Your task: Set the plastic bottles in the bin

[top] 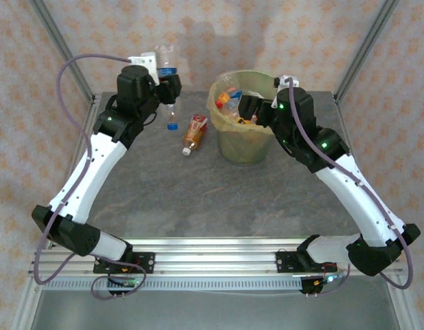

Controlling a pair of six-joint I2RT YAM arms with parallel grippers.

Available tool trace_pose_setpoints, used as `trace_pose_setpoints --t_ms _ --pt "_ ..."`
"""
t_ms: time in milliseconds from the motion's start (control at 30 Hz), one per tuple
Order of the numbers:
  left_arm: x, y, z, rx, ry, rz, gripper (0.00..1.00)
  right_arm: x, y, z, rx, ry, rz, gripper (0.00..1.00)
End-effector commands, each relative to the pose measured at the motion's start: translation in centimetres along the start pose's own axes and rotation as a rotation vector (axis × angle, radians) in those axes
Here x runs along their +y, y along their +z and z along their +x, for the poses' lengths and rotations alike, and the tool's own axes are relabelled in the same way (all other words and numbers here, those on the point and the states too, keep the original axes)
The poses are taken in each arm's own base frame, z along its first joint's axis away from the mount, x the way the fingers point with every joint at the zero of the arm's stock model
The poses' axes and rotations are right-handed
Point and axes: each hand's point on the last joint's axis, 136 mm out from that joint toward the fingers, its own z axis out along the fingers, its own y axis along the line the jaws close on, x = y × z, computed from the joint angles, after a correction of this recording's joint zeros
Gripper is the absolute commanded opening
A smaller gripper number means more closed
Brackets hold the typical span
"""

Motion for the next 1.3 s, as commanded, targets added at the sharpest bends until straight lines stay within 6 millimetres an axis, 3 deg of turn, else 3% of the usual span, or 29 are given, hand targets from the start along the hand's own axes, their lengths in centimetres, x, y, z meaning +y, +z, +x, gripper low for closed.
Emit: trace_pose_setpoints --t_ms 0,233,467,767,1000,1100,1267 --pt "-4.1 -1.6 -1.8 -0.093 0.136 0.141 0.46 1.2 -1.9 -2.0 -0.061 0.037 -0.088 0.99" --pt "-10.2 -3.4 -1.3 -0.102 0.196 0.4 0.47 6.2 -4.7 -4.3 -0.081 0.072 -0.368 0.99" --pt "-13.9 -5.0 0.2 -0.116 0.256 0.576 0.47 9.4 -5.9 -6.4 -0.095 0.131 -0.529 0.99" --pt "-16.8 -6.1 1.0 -0.12 0.275 0.686 0.47 10.5 -4.0 -6.4 -0.064 0.141 -0.542 0.99" --pt "-18.8 -7.1 1.9 -0.12 0.312 0.763 0.47 9.7 -2.5 -5.8 -0.055 0.148 -0.482 1.0" --pt "-19.5 -7.3 2.4 -0.111 0.323 0.785 0.47 10.1 -2.2 -5.6 -0.047 0.152 -0.497 0.93" --pt "-20.1 -7.1 2.8 -0.099 0.327 0.798 0.48 10.3 -1.9 -5.5 -0.04 0.153 -0.507 0.73"
